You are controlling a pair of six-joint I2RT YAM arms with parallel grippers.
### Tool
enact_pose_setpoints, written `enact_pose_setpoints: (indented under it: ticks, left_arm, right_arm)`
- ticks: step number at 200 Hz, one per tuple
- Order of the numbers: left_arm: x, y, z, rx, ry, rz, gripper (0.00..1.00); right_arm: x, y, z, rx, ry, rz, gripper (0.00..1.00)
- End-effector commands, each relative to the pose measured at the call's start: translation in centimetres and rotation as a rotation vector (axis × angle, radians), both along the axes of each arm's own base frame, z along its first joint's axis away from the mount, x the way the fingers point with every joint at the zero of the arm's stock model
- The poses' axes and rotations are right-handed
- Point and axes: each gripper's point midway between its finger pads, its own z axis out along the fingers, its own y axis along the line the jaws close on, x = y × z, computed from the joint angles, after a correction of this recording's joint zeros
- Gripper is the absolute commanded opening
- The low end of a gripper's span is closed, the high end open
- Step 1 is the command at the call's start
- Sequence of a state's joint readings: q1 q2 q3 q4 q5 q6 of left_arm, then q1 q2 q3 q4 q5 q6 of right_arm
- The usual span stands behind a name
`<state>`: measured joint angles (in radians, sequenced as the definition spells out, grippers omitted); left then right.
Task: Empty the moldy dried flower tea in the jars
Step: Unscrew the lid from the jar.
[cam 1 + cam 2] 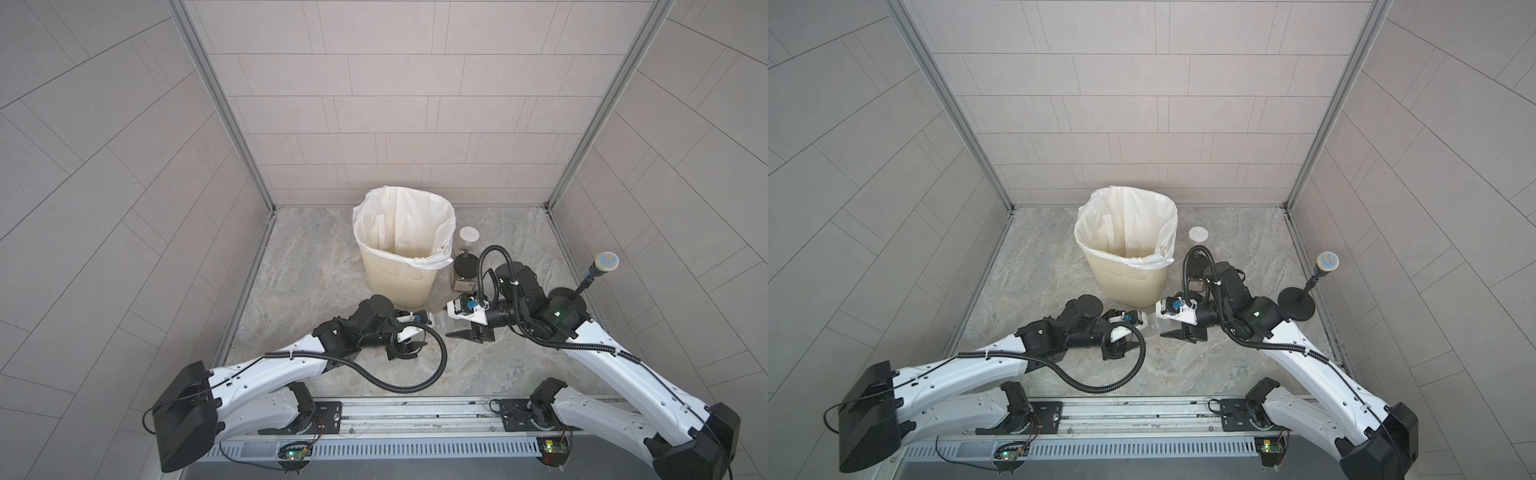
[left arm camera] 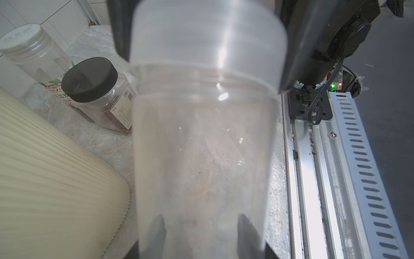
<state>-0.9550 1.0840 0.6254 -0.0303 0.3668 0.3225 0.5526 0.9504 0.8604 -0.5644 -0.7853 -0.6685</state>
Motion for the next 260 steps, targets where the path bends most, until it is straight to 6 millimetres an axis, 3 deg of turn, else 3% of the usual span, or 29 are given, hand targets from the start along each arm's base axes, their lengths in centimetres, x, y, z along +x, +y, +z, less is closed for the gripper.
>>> enact_pose_setpoints:
  ticks: [1, 29, 72, 136, 157, 188, 223, 260]
  left_arm:
    - [0.3, -0.8, 2.9, -0.077, -0.029, -0.005, 0.44]
    - [0.9, -0.7, 2.7, -0.066, -0.048, 0.017, 0.43]
    - [1.4, -0.5, 2.6, -0.078, -0.07, 0.048, 0.43]
    - [1.7, -0.2, 2.8, -0.079, -0.097, 0.062, 0.43]
    - [1.7, -0.2, 2.9, -0.082, -0.096, 0.064, 0.43]
    - [1.8, 0.1, 3.0, -0.083, -0.105, 0.079, 0.43]
    - [1.9, 0.0, 2.8, -0.079, -0.097, 0.084, 0.42]
    - [1.9, 0.0, 2.8, -0.08, -0.093, 0.085, 0.42]
  right_arm:
    - [0.0, -0.4, 1.4, 0.013, -0.019, -0.026, 0.72]
    - [-1.1, -0.1, 2.7, 0.088, 0.117, -0.057, 0.75]
    - [-1.3, 0.4, 4.4, 0.202, 0.326, -0.16, 0.75]
    - [0.6, 1.0, 6.1, 0.297, 0.715, -0.412, 0.76]
    - [1.1, 0.9, 5.8, 0.292, 0.775, -0.471, 0.76]
    - [1.7, -0.3, 3.7, 0.187, 0.803, -0.601, 0.76]
    - [1.4, -0.2, 2.0, 0.115, 0.864, -0.607, 0.74]
    - [1.6, 0.5, 2.4, 0.135, 0.877, -0.575, 0.69]
